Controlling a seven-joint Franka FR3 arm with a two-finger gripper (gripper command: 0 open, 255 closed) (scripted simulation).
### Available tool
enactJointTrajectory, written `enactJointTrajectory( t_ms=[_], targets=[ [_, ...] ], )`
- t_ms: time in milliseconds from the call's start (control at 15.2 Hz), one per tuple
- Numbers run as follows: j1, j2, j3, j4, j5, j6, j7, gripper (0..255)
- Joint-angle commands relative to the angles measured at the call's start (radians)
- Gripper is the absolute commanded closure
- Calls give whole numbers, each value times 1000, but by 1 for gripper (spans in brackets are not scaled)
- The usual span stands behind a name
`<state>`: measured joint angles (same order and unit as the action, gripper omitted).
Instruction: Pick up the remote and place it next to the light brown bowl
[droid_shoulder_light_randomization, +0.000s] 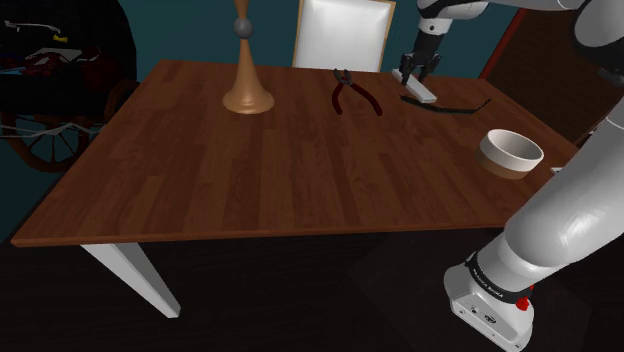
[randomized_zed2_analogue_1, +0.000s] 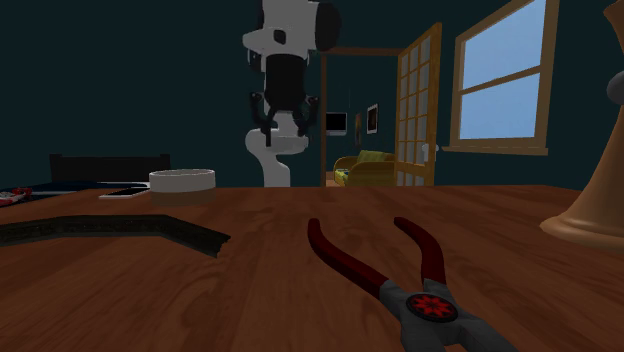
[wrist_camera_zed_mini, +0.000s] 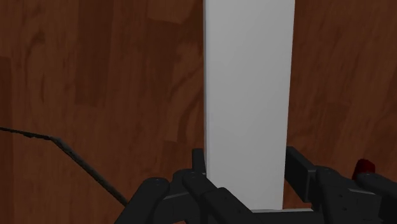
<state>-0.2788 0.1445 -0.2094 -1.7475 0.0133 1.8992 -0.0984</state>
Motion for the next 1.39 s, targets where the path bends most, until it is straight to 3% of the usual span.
enactJointTrajectory(
  t_ms=[0, 594, 1320],
  targets=[
    [-26, -14, -20, -21, 0, 8, -48, 255],
    [-140, -24, -108, -37, 12, 15, -254, 255],
    [-292, 68, -203, 58, 65, 2, -511, 255]
  ],
)
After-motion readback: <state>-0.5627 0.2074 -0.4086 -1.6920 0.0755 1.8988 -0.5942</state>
